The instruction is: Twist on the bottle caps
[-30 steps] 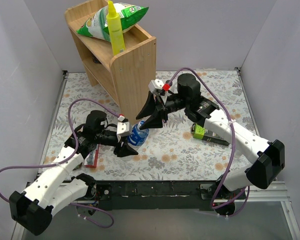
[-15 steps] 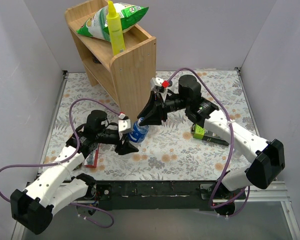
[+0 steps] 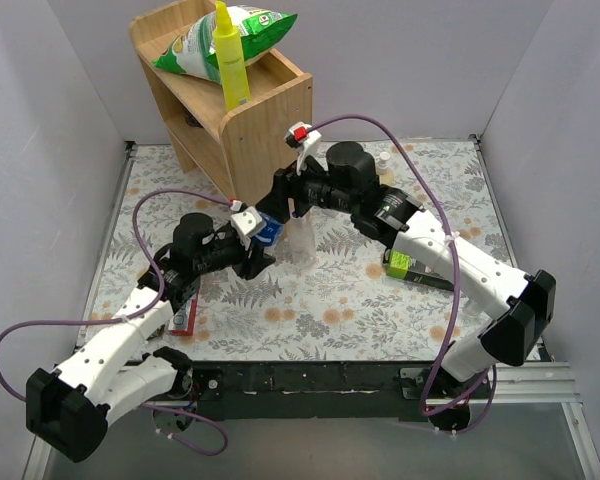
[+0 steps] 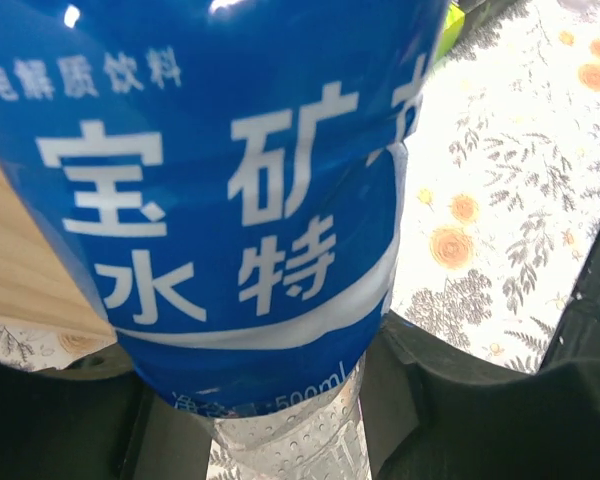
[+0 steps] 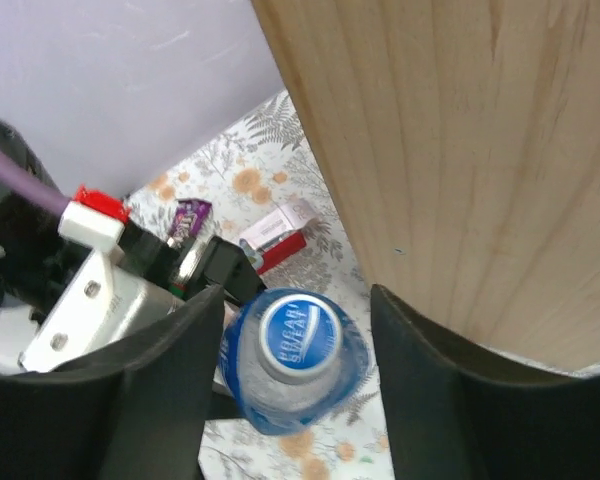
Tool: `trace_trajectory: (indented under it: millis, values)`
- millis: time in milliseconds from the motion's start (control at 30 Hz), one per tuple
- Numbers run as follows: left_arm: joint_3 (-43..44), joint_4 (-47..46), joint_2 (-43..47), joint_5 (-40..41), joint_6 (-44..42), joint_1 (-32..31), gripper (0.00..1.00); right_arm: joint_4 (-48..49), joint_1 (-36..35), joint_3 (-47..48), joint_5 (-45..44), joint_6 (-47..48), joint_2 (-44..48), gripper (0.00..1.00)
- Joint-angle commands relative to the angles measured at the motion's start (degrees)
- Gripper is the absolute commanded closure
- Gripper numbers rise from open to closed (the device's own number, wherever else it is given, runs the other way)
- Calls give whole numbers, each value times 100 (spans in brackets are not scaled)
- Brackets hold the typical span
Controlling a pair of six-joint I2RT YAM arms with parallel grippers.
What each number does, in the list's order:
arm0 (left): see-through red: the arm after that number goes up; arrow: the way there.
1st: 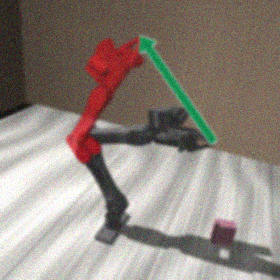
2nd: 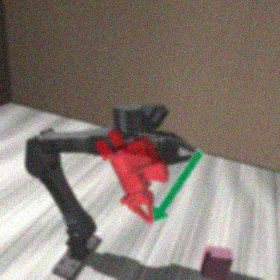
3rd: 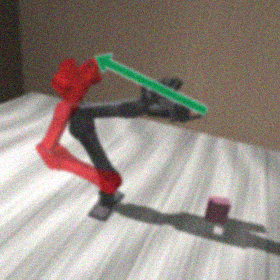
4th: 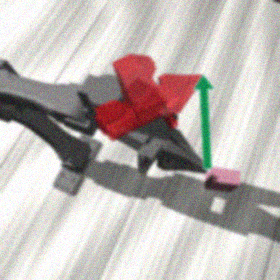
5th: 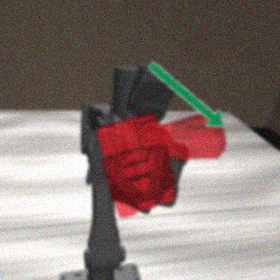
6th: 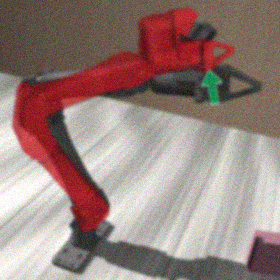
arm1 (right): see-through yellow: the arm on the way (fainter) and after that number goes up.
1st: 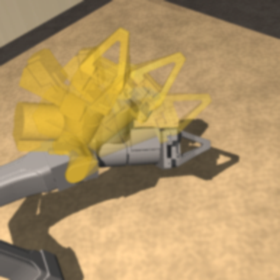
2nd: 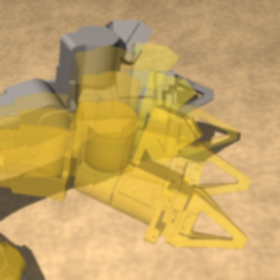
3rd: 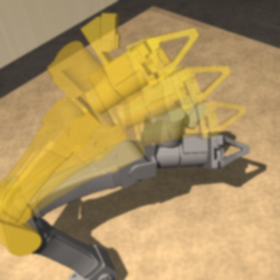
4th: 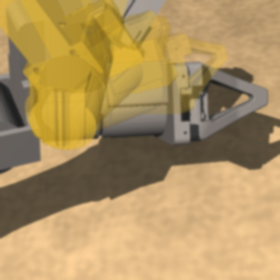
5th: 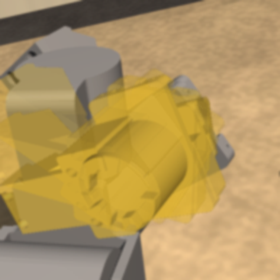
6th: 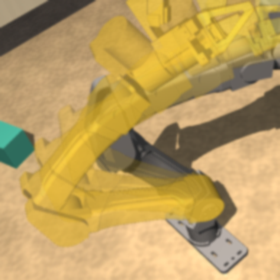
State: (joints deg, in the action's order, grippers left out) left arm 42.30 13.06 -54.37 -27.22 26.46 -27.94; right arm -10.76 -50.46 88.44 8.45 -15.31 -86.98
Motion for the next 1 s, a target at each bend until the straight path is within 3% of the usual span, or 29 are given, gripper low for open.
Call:
trace_trajectory:
  millis: [0,100,167,267,467,967]
  values:
    - [129,609,426,-492,-629,26,100,723,781,-388,1838,354,593,25]
    - [120,1180,699,-1380,-1150,52,100,1259,1336,-723,3835,423,788,22]
    - [207,1548,700,-1899,-1353,52,100,1532,1416,-967,5001,582,814,26]
    - [322,1691,560,-2208,-1380,61,100,2165,1407,-1398,5885,302,762,29]
    - [454,1612,295,-2463,-1275,61,100,3220,1372,-1796,6071,-77,709,30]
    - [463,1313,207,-2490,-1090,61,100,3309,1196,-1927,5809,-104,542,44]
